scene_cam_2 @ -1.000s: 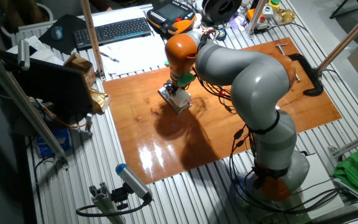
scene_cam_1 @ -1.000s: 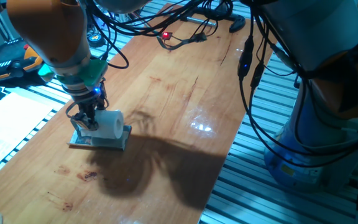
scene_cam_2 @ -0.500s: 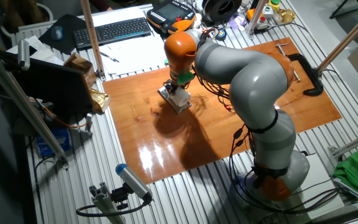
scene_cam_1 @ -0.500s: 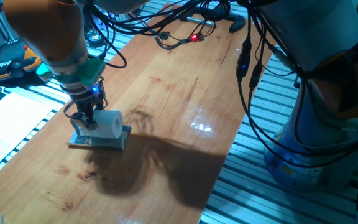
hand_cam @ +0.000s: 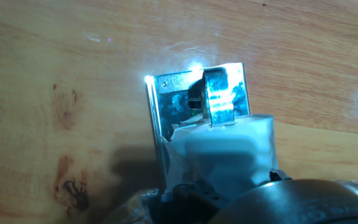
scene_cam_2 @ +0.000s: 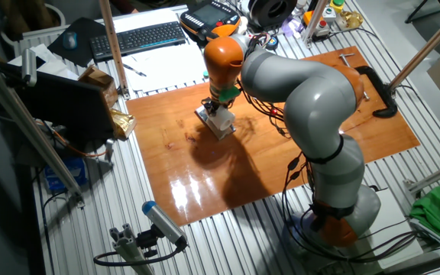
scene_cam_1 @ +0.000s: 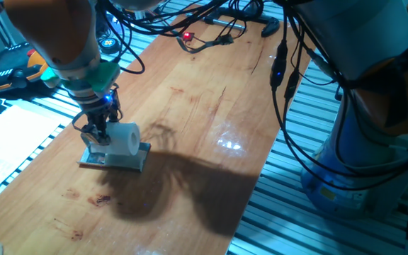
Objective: Put the toilet paper on its holder
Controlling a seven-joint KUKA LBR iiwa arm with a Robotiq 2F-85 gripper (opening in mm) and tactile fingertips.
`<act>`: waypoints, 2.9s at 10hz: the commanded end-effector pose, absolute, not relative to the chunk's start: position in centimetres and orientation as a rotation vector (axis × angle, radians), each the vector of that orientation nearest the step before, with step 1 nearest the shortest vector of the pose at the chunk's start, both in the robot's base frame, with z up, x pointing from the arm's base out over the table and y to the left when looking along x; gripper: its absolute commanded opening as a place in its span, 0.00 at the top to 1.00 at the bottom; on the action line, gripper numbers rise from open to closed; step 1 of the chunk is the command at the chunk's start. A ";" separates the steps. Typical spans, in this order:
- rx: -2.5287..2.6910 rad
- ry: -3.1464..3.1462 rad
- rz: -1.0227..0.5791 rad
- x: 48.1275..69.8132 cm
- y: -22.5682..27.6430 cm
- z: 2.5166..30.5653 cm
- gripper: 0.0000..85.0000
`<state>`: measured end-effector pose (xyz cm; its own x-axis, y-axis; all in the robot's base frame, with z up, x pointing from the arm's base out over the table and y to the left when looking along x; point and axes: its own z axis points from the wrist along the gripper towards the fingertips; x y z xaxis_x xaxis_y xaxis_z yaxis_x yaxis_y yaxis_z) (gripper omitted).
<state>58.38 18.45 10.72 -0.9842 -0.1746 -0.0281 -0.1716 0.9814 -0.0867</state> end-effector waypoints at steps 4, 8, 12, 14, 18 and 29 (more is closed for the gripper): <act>-0.253 3.087 -0.129 58.8 18.7 10.4 0.99; -0.234 3.090 -0.131 59.6 19.4 10.6 0.99; -0.243 3.084 -0.129 59.9 19.4 10.2 0.99; -0.236 3.083 -0.131 60.2 19.5 10.1 0.99; -0.227 3.081 -0.129 60.6 19.6 9.9 0.99; -0.143 3.062 -0.099 61.0 19.6 9.6 0.36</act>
